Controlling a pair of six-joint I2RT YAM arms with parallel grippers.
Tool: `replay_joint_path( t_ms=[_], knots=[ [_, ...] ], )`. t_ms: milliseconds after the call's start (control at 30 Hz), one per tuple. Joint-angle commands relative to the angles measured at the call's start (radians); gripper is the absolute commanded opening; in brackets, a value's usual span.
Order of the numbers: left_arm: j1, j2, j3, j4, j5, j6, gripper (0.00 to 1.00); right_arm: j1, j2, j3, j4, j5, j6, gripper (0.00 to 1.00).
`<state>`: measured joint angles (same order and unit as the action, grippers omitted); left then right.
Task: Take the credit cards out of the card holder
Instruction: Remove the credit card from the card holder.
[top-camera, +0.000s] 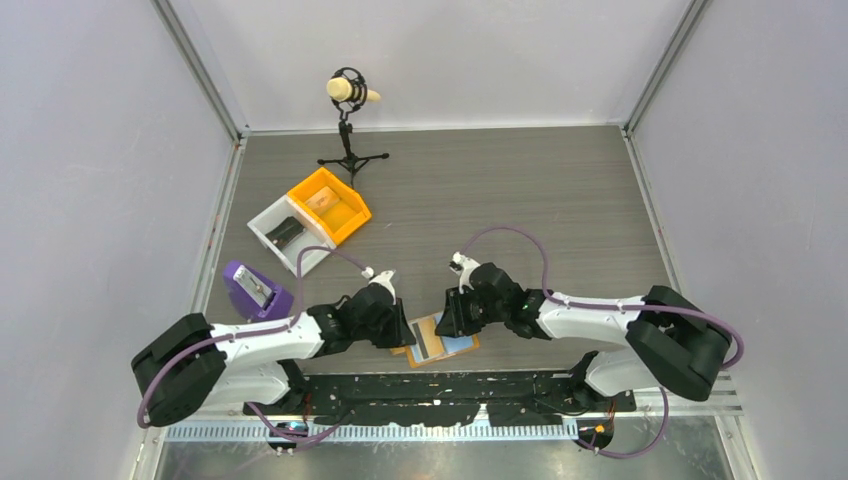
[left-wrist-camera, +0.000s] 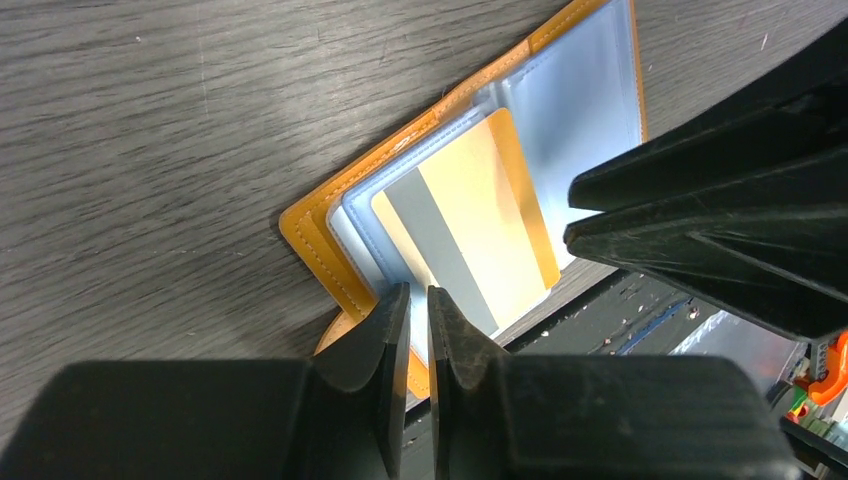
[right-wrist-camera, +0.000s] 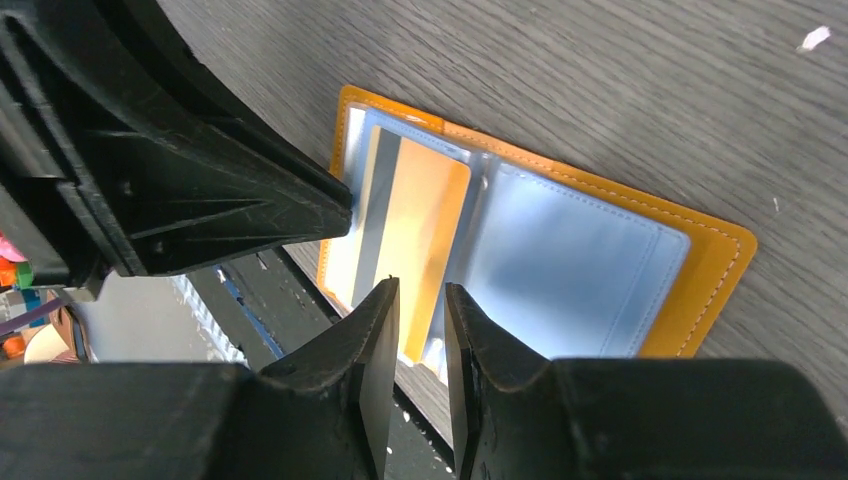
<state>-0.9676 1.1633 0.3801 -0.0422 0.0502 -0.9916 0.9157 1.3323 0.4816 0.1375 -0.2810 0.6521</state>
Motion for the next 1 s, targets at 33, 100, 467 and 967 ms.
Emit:
replay_joint_path(
  t_ms=[33,100,467,967],
  knots=[
    [-0.003,0.022,-0.026,0.077,0.006,-0.012,0.14,-0.023,0.055,-0.034,0.137,-0.083,0.021,0.3],
    [-0.003,0.02,-0.034,0.081,0.007,-0.016,0.14,-0.024,0.068,-0.036,0.145,-0.08,0.02,0.3],
    [-0.003,0.007,-0.049,0.067,-0.007,-0.034,0.14,-0.036,0.122,-0.056,0.195,-0.118,0.03,0.3],
    [-0.005,-0.007,-0.059,0.066,-0.024,-0.032,0.15,-0.093,0.063,-0.098,0.22,-0.178,0.043,0.05]
  ],
)
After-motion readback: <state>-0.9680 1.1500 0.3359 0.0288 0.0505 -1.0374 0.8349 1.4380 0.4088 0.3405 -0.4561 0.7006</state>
